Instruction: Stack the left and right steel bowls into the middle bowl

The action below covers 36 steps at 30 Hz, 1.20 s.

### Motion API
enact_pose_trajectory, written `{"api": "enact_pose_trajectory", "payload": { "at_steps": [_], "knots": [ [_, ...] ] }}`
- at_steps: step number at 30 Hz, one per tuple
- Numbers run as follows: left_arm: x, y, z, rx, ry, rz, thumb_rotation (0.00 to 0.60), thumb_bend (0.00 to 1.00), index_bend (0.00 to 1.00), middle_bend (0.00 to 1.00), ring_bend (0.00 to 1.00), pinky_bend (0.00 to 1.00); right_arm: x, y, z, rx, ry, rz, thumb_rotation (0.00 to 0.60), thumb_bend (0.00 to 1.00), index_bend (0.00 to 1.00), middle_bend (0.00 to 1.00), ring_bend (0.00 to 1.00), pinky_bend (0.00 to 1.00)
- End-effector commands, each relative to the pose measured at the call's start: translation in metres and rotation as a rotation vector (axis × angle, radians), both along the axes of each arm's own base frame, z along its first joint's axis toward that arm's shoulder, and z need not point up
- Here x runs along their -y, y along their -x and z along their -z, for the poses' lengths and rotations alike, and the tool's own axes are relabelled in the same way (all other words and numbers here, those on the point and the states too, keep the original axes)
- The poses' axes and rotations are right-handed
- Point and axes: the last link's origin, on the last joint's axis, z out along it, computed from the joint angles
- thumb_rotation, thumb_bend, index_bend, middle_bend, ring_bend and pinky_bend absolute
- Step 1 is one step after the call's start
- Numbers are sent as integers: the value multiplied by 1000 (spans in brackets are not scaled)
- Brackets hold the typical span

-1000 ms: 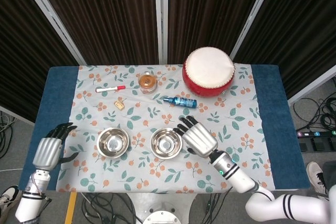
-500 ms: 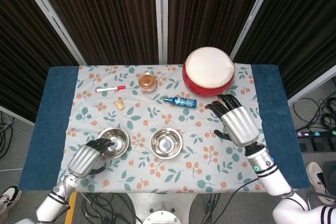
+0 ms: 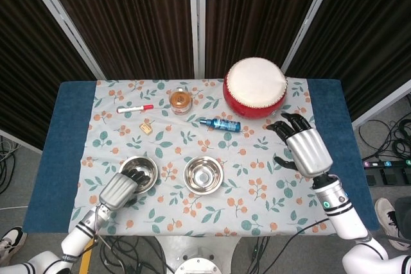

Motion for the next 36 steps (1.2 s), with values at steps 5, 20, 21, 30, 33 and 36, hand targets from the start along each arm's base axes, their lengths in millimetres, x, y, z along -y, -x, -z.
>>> {"api": "enact_pose_trajectory", "payload": {
  "at_steps": [5, 20, 21, 30, 33, 36],
  "knots": [
    [-4, 1, 7, -20, -4, 3, 600, 255, 437, 479, 416, 526, 1, 4, 1, 2, -1, 8, 600, 0, 282, 329, 165, 191],
    [-16, -9, 19, -39, -25, 23, 600, 371, 616, 650, 595, 689, 2, 15, -3, 8, 15, 33, 600, 0, 281, 335, 165, 186],
    [-16, -9, 19, -44, -26, 25, 600, 377, 629, 663, 606, 699, 2, 15, -4, 8, 16, 34, 600, 0, 281, 336, 165, 186],
    [-16, -14, 17, -36, -55, 56, 600, 377, 678, 717, 658, 752, 3, 18, -6, 5, 27, 46, 600, 0, 281, 338, 166, 186],
    [-17, -16, 15, -26, -64, 67, 600, 378, 682, 722, 662, 759, 4, 18, -8, 11, 34, 47, 600, 0, 282, 338, 166, 186],
    [-20, -23, 13, -14, -75, 90, 600, 379, 686, 726, 666, 761, 4, 18, -11, 19, 46, 48, 600, 0, 281, 338, 166, 186]
  ]
}}
